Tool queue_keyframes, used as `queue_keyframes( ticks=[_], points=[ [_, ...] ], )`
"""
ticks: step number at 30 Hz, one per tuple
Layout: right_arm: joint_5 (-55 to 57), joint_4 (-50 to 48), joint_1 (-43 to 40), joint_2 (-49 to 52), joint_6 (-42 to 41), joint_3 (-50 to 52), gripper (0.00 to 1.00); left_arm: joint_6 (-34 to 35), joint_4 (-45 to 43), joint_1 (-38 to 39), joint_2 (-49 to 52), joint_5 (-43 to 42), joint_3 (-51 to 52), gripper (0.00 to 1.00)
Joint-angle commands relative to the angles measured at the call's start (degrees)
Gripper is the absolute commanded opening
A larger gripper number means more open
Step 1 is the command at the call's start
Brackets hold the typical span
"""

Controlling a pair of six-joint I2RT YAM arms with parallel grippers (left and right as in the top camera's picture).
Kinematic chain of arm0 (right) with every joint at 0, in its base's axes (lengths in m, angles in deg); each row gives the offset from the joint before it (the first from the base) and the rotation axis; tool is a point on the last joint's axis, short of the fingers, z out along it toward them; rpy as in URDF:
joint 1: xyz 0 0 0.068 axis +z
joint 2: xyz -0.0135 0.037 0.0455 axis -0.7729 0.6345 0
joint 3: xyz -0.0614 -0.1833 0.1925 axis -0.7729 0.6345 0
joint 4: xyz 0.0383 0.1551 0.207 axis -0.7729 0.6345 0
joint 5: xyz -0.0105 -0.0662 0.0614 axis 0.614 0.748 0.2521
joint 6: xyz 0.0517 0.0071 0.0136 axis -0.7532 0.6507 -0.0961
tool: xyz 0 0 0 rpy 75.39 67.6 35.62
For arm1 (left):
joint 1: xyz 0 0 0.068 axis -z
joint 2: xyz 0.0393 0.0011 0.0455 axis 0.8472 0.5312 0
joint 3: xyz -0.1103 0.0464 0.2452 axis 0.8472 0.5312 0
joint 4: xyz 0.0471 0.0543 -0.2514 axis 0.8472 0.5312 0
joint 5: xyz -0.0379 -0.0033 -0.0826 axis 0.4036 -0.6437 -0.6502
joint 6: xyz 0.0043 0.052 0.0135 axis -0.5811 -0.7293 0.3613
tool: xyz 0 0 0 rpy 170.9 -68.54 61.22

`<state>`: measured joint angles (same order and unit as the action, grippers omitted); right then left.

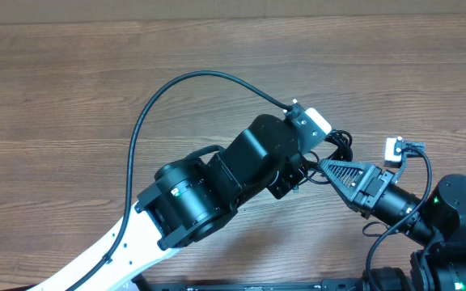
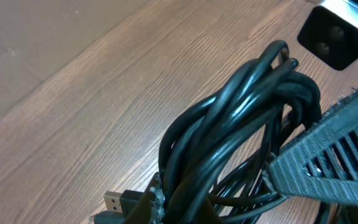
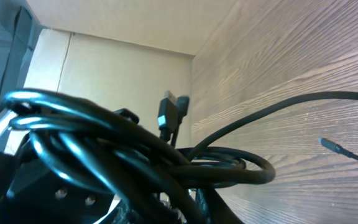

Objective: Untangle cables

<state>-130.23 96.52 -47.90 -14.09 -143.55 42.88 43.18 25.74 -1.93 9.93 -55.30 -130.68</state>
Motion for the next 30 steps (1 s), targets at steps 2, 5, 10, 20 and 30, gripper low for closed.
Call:
queue_keyframes(
  ticks=[2, 5, 10, 20, 30],
  points=[
    [5.0, 1.1, 0.2, -0.5, 0.2, -0.5, 0.16, -4.9, 0.2, 1.8, 0.3, -1.7, -0.5, 0.04],
    [6.2, 2.5, 0.2, -0.5, 0.2, -0.5, 0.05, -7.1, 0.2, 2.2, 0.3, -1.7, -0.5, 0.04],
    [6.2, 3.3, 0.2, -0.5, 0.9, -0.5, 0.04, -7.1, 0.2, 2.2, 0.3, 0.4, -0.5, 0.04],
    [-4.2, 3.3, 0.2, -0.5, 16.2, -0.5, 0.04, 9.5, 0.3, 2.1, 0.3, 27.1, -0.5, 0.04],
    [-11.6, 4.5, 0.2, -0.5, 23.6, -0.5, 0.04, 12.0, 0.1, 2.1, 0.3, 32.3, -0.5, 0.04]
  ],
)
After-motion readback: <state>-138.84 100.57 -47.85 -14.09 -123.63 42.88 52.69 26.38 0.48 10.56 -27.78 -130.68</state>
